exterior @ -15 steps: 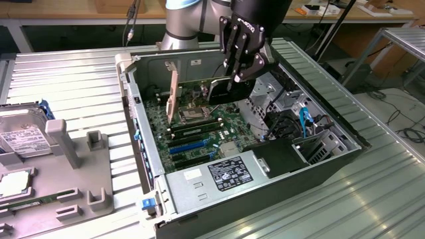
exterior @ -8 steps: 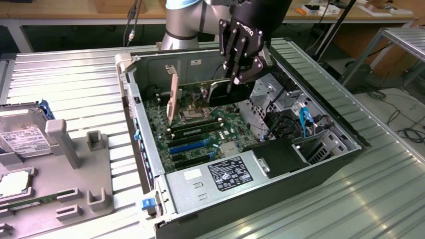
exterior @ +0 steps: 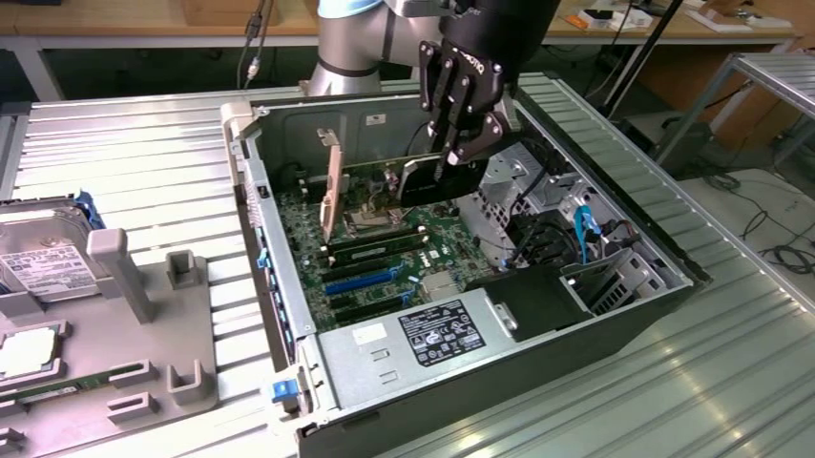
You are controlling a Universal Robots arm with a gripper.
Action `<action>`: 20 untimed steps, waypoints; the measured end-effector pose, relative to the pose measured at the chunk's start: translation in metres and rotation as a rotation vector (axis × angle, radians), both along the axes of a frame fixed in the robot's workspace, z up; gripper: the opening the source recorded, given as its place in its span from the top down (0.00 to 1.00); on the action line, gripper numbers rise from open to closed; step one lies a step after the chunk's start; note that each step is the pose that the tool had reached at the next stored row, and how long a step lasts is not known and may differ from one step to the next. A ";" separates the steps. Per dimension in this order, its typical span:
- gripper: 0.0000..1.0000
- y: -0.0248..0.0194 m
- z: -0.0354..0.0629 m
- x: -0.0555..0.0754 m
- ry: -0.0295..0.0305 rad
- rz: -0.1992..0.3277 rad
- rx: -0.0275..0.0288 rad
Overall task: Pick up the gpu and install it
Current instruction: 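Insert the gpu into the slot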
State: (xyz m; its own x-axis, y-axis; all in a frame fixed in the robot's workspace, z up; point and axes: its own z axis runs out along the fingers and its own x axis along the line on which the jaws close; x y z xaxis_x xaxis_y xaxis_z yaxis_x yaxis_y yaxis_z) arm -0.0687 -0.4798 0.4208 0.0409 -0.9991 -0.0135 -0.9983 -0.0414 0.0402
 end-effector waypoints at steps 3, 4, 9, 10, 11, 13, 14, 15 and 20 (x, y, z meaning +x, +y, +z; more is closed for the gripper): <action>0.73 0.0000 -0.0011 0.000 -0.0007 0.000 0.0001; 0.73 0.0000 -0.0015 0.000 -0.0010 0.000 0.0001; 0.73 0.0000 -0.0040 0.000 -0.0035 0.000 0.0002; 0.73 0.0000 -0.0047 0.000 -0.0042 0.000 0.0002; 0.73 0.0000 -0.0054 0.000 -0.0049 0.000 0.0002; 0.73 0.0000 -0.0060 0.000 -0.0055 0.000 0.0002; 0.73 0.0000 -0.0064 0.000 -0.0059 0.000 0.0002; 0.73 0.0000 -0.0066 0.000 -0.0063 0.000 0.0001; 0.73 0.0000 -0.0098 -0.001 -0.0094 0.000 0.0002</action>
State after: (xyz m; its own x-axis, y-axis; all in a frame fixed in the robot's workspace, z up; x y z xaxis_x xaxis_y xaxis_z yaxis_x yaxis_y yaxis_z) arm -0.0697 -0.4798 0.4110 0.0408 -0.9991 -0.0133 -0.9987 -0.0412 0.0308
